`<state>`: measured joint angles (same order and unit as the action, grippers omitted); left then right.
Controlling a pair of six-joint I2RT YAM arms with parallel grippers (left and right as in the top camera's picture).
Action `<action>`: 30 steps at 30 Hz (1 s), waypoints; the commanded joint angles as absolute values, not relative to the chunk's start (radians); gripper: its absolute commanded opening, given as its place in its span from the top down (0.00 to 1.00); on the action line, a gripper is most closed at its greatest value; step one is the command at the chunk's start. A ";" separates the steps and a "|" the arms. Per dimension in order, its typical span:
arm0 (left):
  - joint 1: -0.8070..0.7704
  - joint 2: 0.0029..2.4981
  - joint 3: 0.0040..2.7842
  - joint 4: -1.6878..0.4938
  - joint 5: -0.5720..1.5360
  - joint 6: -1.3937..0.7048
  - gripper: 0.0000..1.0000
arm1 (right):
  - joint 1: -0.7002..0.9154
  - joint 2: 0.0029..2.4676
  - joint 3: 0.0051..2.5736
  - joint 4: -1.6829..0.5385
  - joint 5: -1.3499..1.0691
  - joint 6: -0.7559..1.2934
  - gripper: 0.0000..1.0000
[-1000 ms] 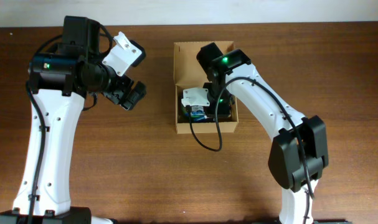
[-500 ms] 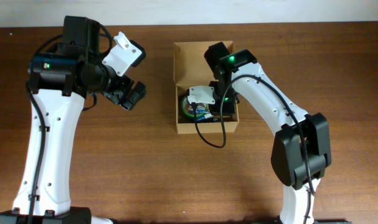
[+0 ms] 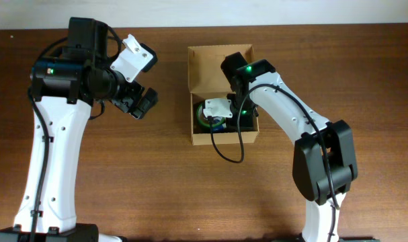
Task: Pack container
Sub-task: 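Carry the blue pen into the box, release, and lift right gripper, then raise both grippers to the box lid and fold it closed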
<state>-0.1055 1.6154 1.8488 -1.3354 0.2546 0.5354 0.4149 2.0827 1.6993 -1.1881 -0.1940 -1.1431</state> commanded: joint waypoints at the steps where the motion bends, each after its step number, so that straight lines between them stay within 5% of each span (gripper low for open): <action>1: -0.104 1.590 1.868 -1.333 0.266 0.555 0.01 | 0.412 2.089 1.709 -1.189 -0.210 -1.083 0.82; 3: -0.104 1.590 1.868 -1.333 0.266 0.555 0.00 | 0.412 2.088 1.754 -1.190 -0.211 -0.997 0.96; 16: -0.104 1.590 1.868 -1.333 0.266 0.555 0.00 | 0.390 2.086 2.248 -1.350 -0.303 -0.599 0.96; 23: -0.104 1.590 1.868 -1.324 0.266 0.555 0.00 | 0.169 2.086 2.261 -1.303 -0.312 -0.315 0.96; 30: -0.104 1.590 1.868 -1.299 0.275 0.554 0.00 | 0.002 2.086 2.259 -1.306 -0.476 -0.305 0.96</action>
<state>-0.1055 1.6150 1.8492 -1.3083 0.2554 0.5354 0.0143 2.0827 2.2406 -1.3052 -0.4114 -0.3164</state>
